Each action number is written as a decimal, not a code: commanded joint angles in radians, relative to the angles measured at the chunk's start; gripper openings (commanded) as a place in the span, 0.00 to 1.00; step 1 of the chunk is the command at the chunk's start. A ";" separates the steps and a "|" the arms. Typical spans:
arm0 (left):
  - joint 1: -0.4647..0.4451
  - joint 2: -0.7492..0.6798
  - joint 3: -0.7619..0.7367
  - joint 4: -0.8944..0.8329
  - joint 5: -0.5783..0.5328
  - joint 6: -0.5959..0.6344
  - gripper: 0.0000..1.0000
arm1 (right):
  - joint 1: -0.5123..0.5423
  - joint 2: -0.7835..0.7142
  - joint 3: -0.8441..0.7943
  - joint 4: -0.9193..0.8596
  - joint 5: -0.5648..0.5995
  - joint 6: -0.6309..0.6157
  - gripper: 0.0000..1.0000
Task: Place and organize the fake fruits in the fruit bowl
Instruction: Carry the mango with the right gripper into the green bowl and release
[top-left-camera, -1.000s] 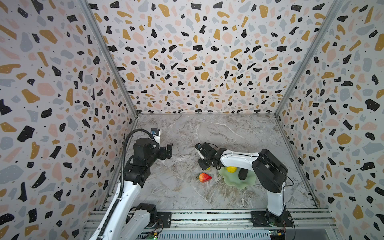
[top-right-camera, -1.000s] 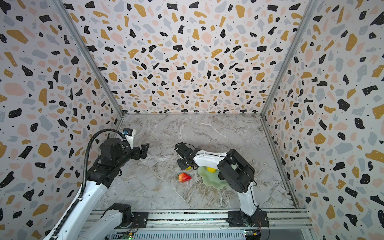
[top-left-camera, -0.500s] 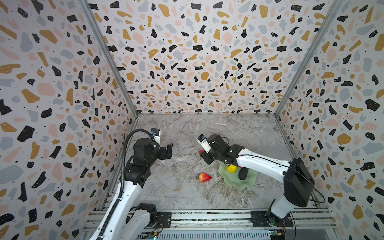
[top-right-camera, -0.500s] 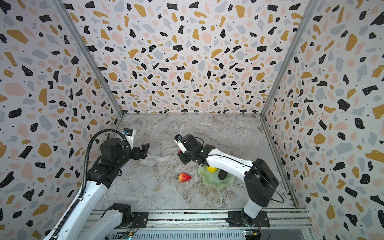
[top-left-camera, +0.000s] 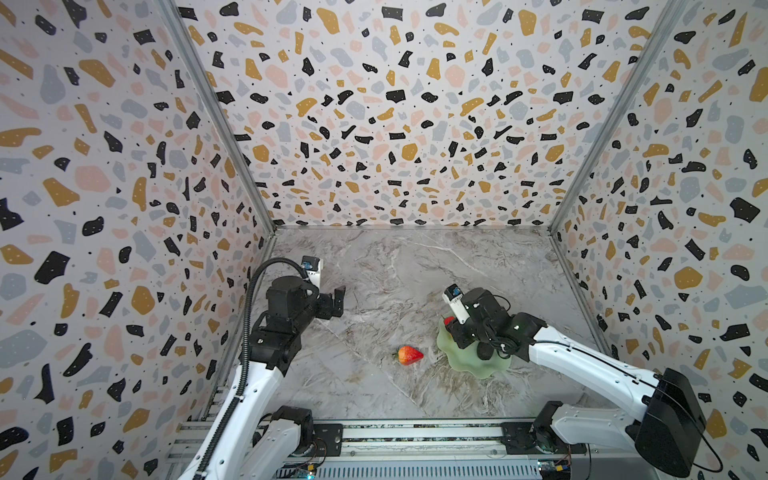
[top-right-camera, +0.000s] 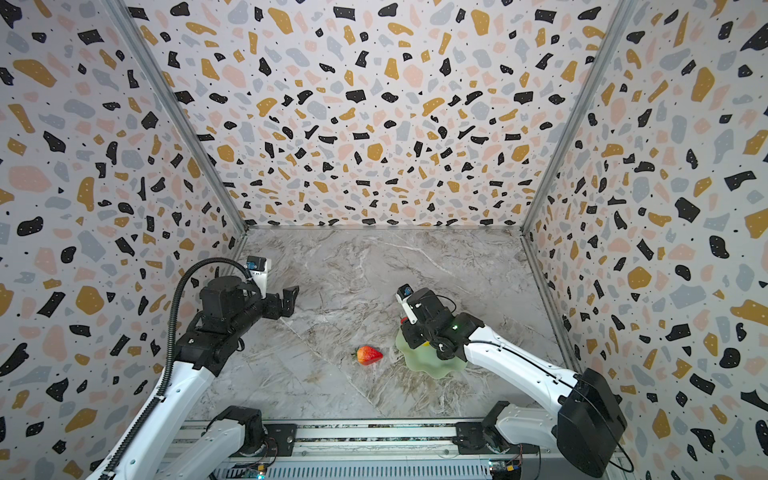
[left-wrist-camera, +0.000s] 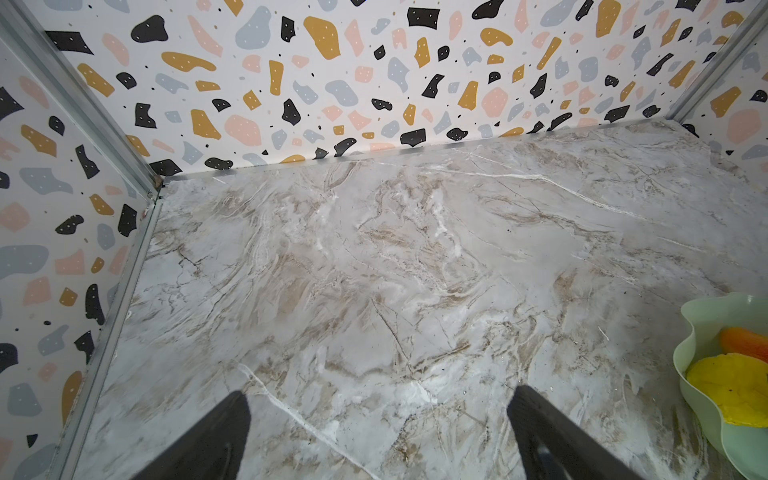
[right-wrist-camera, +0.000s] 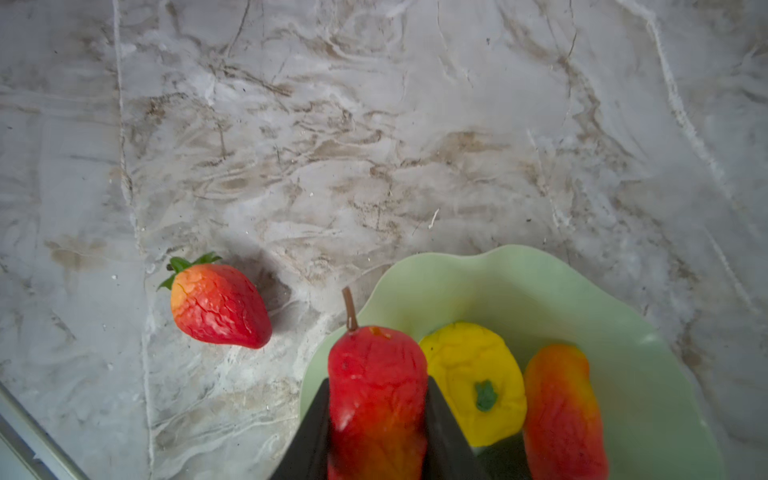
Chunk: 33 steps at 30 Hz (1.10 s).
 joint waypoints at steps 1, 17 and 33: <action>0.001 -0.003 -0.009 0.032 0.017 -0.002 1.00 | -0.003 -0.010 -0.042 0.011 -0.019 0.033 0.15; 0.001 -0.004 -0.011 0.032 0.016 -0.002 1.00 | -0.010 0.072 -0.122 0.106 -0.051 0.038 0.30; 0.001 0.000 -0.011 0.031 0.020 -0.003 1.00 | -0.012 0.054 -0.084 0.046 -0.018 0.019 0.50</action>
